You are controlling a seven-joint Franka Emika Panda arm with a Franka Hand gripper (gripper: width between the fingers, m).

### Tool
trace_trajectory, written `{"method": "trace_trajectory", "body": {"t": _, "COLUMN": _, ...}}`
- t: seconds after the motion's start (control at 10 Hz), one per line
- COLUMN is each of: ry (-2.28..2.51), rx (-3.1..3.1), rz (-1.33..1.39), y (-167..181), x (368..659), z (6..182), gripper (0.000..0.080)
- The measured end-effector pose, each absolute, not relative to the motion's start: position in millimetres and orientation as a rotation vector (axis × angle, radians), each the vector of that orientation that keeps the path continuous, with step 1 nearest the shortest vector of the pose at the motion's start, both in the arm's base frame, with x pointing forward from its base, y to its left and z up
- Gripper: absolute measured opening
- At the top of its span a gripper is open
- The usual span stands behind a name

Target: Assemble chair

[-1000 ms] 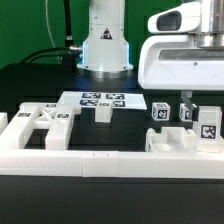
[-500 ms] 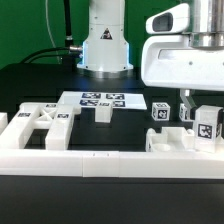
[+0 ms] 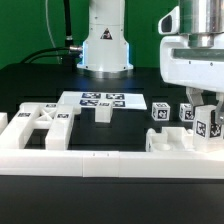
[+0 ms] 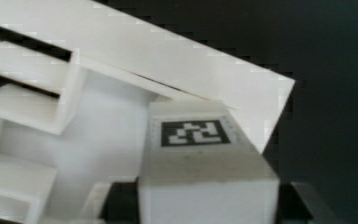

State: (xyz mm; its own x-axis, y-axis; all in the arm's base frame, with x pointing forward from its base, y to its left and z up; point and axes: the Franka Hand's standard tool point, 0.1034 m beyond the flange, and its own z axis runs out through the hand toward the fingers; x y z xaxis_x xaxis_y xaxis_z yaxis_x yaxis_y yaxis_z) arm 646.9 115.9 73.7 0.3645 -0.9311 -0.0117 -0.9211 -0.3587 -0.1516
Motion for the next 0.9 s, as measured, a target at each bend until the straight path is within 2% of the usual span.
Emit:
{"method": "trace_trajectory", "body": {"t": 0.1, "ry": 1.676, "rx": -2.497, "rz": -0.117, "y": 115.9, "x": 647.0, "z": 73.8, "gripper": 0.0289}}
{"method": "trace_trajectory", "body": {"t": 0.2, "ry": 1.632, "rx": -2.529, "rz": -0.119, "y": 115.8, "x": 646.6, "z": 73.1, "gripper": 0.0362}}
{"method": "trace_trajectory", "body": {"t": 0.3, "ry": 1.576, "rx": -2.571, "rz": -0.113, "y": 116.3, "x": 645.6, "z": 72.8, "gripper": 0.0500}}
{"method": "trace_trajectory", "body": {"t": 0.4, "ry": 1.448, "rx": -2.653, "rz": -0.118, "y": 117.4, "x": 645.8, "z": 73.6, "gripper": 0.0500}}
{"method": "trace_trajectory", "body": {"t": 0.5, "ry": 1.311, "rx": -2.732, "rz": -0.131, "y": 119.4, "x": 647.3, "z": 75.5, "gripper": 0.0622}}
{"method": "trace_trajectory", "body": {"t": 0.9, "ry": 0.645, "rx": -2.973, "rz": -0.199, "y": 123.1, "x": 649.9, "z": 75.3, "gripper": 0.0648}}
